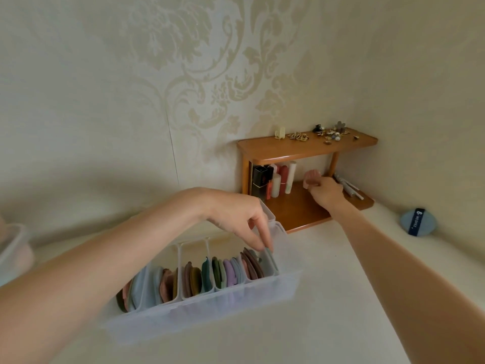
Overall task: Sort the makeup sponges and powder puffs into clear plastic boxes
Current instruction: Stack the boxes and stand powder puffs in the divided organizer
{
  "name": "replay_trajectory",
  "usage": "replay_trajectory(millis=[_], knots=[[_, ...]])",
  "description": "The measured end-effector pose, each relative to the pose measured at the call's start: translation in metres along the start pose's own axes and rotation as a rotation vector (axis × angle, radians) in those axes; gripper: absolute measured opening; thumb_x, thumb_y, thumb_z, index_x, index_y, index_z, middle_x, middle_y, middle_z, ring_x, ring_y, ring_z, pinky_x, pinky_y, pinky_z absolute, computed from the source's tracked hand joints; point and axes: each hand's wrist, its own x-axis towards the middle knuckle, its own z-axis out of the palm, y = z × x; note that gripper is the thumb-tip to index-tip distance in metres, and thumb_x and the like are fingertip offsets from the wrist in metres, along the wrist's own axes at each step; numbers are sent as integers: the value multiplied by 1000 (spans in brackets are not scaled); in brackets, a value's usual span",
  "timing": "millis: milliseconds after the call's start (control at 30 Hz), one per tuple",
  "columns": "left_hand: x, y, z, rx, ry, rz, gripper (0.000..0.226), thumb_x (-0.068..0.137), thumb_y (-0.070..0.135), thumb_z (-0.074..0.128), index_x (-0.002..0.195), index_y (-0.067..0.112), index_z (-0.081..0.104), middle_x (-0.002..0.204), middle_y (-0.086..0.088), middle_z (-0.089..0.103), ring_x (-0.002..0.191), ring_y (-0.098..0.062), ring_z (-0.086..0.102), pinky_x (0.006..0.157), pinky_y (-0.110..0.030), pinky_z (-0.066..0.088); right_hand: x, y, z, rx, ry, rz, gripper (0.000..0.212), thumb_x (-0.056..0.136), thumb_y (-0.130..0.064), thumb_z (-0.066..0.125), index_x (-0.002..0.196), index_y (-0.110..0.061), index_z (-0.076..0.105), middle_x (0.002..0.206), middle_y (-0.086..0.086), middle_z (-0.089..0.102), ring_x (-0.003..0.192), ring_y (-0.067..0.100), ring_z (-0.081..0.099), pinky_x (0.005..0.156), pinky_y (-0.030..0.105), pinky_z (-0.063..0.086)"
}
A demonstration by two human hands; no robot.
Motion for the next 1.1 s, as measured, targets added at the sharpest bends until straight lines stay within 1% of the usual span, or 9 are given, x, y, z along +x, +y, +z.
replay_trajectory(millis=[167,367,467,567,667,800,900,967,1100], knots=[[0,8,-1,23,1,-54,25,89,32,58,110,22,69,93,21,61,78,4,51,65,-4,37,-71,-10,-38,95,154,-281,19,92,-13,53,90,-12,71,93,6,68,79,14,55,70,24,39],[-7,19,6,70,108,-109,27,90,32,57,110,19,70,89,21,56,77,-1,48,66,-2,35,-155,-37,-64,45,-71,-474,18,86,-16,61,96,-21,47,67,-9,53,57,2,48,45,11,36],[-11,27,13,80,158,-117,25,92,25,56,108,12,70,83,16,54,84,-8,50,69,-4,36,-180,-40,-45,-207,-58,-549,10,90,-19,55,94,-16,47,75,-3,58,64,13,53,49,16,37],[-15,31,19,124,179,-140,26,92,25,55,109,13,70,97,9,64,95,-16,57,89,-28,45,-185,-38,-25,-336,-34,-557,17,90,-21,56,103,-10,58,93,8,65,78,17,48,62,27,44],[-17,34,23,109,207,-139,22,91,24,57,110,18,67,89,23,58,90,-10,56,83,-21,44,-187,-37,-21,-419,-64,-655,22,96,-17,47,110,-11,62,104,7,67,87,14,39,73,28,41],[-16,35,20,79,184,-136,18,91,22,58,108,24,60,96,16,60,95,-10,56,87,-24,44,-185,-35,-33,-507,-118,-724,29,98,-26,44,116,-20,66,113,4,56,94,15,39,85,27,37],[-15,38,16,101,123,-139,23,92,21,55,114,22,63,98,15,58,97,-10,54,88,-24,44,-169,-26,-49,-151,-137,-602,26,95,-19,49,106,-17,72,102,1,62,86,8,48,73,17,36],[-12,39,12,134,102,-132,26,93,21,53,116,19,63,110,5,61,96,-7,53,81,-16,43,-146,-5,-59,-25,1,-428,27,94,-14,48,108,-15,70,106,1,67,90,8,55,73,10,38],[-7,40,7,170,54,-138,26,94,21,52,117,16,63,120,1,63,91,-2,52,75,-9,40,-103,55,-70,-159,197,124,39,93,-25,44,132,-25,49,139,23,37,129,41,28,107,44,26]])
